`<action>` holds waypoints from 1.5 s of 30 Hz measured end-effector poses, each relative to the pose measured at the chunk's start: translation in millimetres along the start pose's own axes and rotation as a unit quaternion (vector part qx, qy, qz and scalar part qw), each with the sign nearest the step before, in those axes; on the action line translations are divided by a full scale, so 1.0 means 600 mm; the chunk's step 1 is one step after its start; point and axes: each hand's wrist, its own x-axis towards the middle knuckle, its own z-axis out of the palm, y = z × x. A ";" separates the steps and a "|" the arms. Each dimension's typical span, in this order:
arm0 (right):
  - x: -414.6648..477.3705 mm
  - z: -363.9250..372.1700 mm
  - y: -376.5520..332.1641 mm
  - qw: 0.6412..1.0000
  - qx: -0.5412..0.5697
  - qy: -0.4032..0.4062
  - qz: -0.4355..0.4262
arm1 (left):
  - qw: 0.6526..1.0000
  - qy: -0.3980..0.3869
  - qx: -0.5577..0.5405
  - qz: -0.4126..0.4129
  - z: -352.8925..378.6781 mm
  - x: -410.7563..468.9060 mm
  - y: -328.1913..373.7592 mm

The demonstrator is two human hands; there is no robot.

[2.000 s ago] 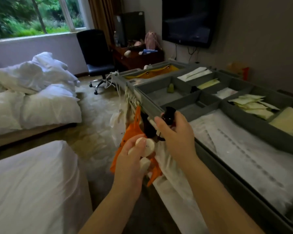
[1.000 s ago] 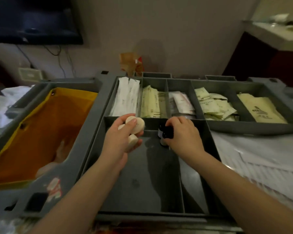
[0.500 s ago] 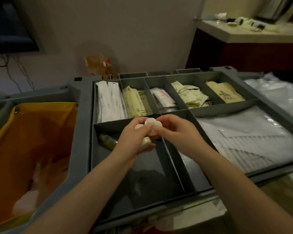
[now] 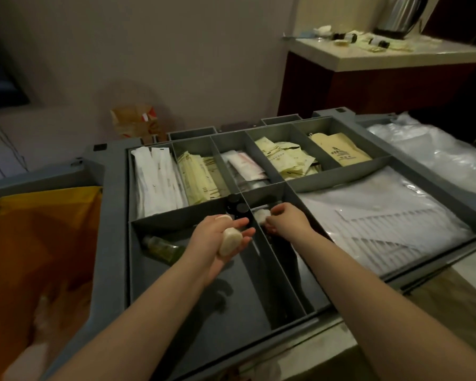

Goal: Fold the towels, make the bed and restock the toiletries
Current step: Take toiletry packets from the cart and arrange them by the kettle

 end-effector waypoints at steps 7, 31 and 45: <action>-0.081 -0.028 -0.021 0.973 0.106 0.006 -0.203 | 0.998 -0.022 0.064 0.013 0.001 0.013 0.002; -0.049 -0.029 0.021 0.993 -0.086 0.057 -0.059 | 0.994 -0.020 -0.099 -0.047 -0.010 0.039 -0.003; -0.166 -0.020 -0.024 0.930 -0.045 -0.075 -0.357 | 0.993 -0.094 0.072 0.026 0.012 0.003 -0.014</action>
